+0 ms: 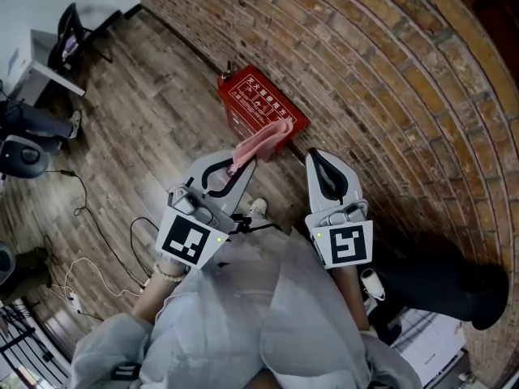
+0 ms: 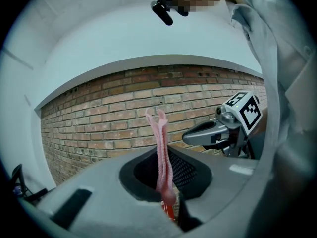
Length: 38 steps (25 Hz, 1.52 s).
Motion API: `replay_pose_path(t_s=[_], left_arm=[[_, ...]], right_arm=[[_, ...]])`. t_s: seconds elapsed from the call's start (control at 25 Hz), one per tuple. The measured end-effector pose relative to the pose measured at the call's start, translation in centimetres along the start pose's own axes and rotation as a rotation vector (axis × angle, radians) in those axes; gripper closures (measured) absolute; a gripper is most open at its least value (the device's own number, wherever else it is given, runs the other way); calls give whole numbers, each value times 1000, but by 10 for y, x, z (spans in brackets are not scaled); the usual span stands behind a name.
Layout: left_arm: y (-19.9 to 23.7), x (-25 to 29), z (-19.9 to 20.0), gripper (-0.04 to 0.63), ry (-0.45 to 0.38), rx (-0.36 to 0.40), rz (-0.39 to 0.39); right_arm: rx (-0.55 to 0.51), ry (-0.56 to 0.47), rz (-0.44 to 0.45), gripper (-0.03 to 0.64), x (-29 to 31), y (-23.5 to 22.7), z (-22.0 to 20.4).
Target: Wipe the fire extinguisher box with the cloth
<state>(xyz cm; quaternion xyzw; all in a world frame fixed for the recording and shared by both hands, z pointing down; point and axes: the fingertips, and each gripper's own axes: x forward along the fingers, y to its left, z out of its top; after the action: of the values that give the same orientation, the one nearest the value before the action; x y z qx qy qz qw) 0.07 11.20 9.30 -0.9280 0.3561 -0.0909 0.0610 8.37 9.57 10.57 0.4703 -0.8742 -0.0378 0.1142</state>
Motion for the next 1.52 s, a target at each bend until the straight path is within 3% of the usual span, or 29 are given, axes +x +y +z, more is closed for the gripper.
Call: replay_pose_path(t_s=[0.4, 0.96, 1.52], left_arm=[[5, 20, -8, 583, 44, -17, 11], [19, 49, -33, 583, 76, -40, -86], [30, 100, -106, 584, 74, -5, -205]], right_arm=[[25, 18, -8, 609, 2, -21, -14], [71, 71, -107, 611, 12, -37, -37], [155, 172, -186, 610, 47, -46, -110]])
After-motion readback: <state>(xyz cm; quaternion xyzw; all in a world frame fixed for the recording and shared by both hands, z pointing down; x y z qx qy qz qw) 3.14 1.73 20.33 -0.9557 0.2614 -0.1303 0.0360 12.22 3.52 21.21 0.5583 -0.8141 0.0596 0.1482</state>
